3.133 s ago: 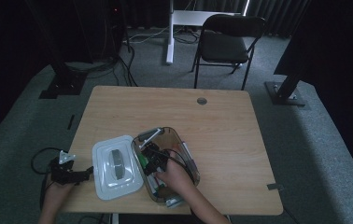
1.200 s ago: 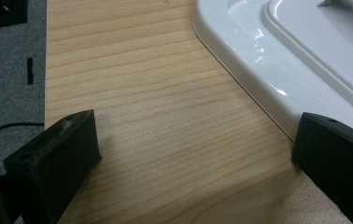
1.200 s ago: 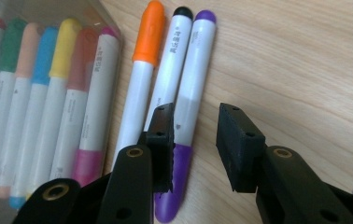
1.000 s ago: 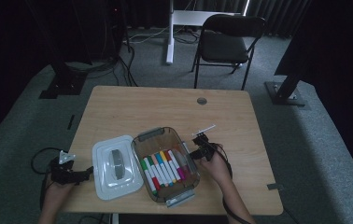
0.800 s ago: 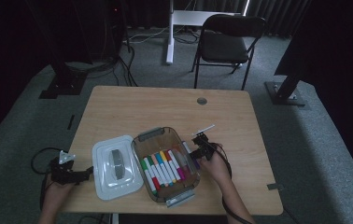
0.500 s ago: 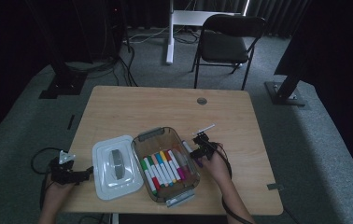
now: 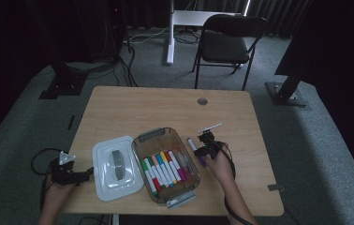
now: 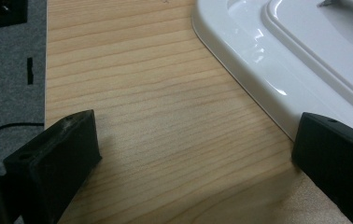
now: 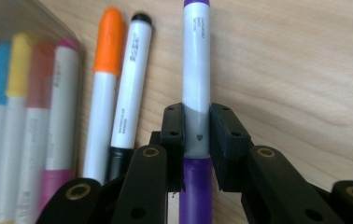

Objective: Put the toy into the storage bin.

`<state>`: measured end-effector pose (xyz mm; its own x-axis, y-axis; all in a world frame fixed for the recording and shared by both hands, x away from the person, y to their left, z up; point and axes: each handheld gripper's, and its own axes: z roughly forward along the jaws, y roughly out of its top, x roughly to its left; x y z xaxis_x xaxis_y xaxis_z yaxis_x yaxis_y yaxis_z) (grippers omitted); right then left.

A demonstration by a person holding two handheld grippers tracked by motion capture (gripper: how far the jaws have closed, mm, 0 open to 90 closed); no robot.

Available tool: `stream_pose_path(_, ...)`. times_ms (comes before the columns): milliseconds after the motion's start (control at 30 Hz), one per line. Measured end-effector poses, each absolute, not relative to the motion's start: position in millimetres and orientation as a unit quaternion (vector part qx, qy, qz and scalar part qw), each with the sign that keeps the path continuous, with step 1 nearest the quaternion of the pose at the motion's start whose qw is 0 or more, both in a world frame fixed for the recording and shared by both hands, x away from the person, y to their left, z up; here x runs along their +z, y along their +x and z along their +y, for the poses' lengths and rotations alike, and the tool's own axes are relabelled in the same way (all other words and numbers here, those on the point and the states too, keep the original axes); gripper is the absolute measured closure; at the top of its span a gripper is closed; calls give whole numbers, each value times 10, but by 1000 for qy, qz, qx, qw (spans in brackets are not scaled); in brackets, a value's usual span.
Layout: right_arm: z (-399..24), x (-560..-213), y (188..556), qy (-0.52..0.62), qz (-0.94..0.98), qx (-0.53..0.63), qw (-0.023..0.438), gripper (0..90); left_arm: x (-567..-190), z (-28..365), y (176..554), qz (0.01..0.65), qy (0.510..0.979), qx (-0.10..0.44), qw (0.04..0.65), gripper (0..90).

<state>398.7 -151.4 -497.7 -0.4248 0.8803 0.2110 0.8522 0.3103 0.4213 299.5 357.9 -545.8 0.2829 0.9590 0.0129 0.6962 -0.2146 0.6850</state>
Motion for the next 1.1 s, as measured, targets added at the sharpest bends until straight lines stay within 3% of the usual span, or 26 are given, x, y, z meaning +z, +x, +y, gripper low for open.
stream_pose_path(633,-1431,-4122,3698,510,803,304,50,765,-5459,3577,2995,555,745,226,292,12)
stream_pose_path(1100,-1201,-3784,3536,474,813,335,49,765,-5458,3579,2996,554,746,226,292,12)
